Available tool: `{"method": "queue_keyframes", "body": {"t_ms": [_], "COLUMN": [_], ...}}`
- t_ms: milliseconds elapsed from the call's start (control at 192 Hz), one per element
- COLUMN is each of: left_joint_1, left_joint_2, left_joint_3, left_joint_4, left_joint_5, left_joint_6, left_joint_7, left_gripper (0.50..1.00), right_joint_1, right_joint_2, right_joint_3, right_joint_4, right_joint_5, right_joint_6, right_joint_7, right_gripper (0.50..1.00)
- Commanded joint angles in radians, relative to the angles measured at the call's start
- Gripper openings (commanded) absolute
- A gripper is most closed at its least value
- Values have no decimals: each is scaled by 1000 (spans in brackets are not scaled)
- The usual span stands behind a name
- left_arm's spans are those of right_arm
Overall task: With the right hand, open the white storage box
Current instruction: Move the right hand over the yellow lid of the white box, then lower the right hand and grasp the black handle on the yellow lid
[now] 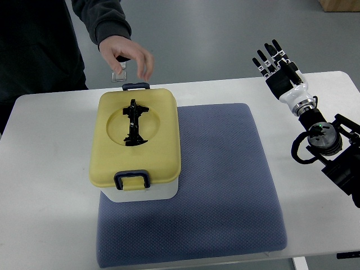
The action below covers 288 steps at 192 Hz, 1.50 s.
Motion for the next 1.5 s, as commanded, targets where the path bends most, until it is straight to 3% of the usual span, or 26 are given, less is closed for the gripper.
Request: {"method": "queue_keyframes", "body": {"t_ms": [0, 365, 599, 734, 948, 1073, 1214, 1359, 1495], "left_joint_1": [-1, -1, -1, -1, -1, -1, -1, -1, -1], "left_joint_2": [0, 0, 0, 0, 0, 0, 0, 0, 0], "left_joint_3": [0, -2, -2, -2, -2, -2, -3, -3, -3], "left_joint_4": [-1, 1, 1, 1, 1, -1, 2, 5, 5], "left_joint_5": [0, -2, -2, -2, -2, -2, -2, -2, -2], "left_joint_6": [1, 8, 5, -3, -5, -6, -6, -6, -6], "left_joint_7": [0, 8, 8, 8, 8, 8, 8, 8, 8], "left_gripper": [1000, 1000, 1000, 1000, 1000, 1000, 1000, 1000, 1000], "right_joint_1": [0, 15, 118, 316, 699, 870, 966, 980, 978], "right_joint_2": [0, -4, -75, -129, -170, -150, -98, -46, -1], "right_joint_3": [0, -6, -31, -237, -755, -945, -1041, -1074, -1150], "right_joint_4": [0, 3, 120, 144, 199, 276, 342, 351, 353], "right_joint_5": [0, -23, -419, -745, -991, -1129, -1232, -1327, -1416], "right_joint_6": [0, 0, -23, -32, -34, -48, -178, -316, -480], "right_joint_7": [0, -5, -12, -11, 6, 71, 187, 282, 284], "right_gripper": [932, 932, 932, 930, 930, 930, 928, 926, 924]}}
